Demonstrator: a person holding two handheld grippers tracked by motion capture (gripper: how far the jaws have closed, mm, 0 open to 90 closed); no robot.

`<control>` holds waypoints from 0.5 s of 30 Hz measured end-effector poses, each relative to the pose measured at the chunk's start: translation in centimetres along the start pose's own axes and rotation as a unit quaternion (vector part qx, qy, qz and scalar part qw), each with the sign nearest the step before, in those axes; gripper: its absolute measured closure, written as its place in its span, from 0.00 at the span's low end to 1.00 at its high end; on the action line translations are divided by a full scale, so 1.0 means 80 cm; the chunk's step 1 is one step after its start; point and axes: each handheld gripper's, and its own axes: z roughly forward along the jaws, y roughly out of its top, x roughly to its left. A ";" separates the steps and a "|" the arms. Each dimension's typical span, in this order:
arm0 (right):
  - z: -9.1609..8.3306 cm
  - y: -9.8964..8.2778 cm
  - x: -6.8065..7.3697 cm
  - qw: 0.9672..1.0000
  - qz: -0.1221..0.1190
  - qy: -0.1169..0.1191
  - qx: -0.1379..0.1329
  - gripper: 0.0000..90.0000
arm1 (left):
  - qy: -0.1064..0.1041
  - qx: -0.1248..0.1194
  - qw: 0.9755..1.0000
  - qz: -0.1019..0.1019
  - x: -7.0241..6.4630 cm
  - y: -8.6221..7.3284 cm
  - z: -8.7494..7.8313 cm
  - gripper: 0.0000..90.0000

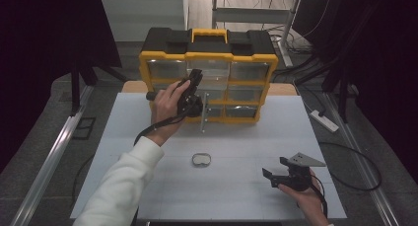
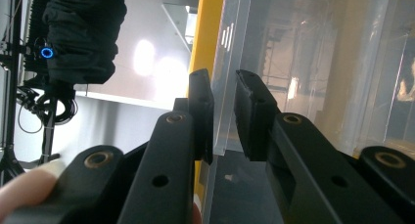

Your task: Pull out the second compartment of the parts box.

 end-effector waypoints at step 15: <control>0.000 0.000 0.001 1.000 -0.002 -0.001 0.001 0.15 | -0.004 -0.008 1.000 0.003 0.002 0.001 -0.009 0.86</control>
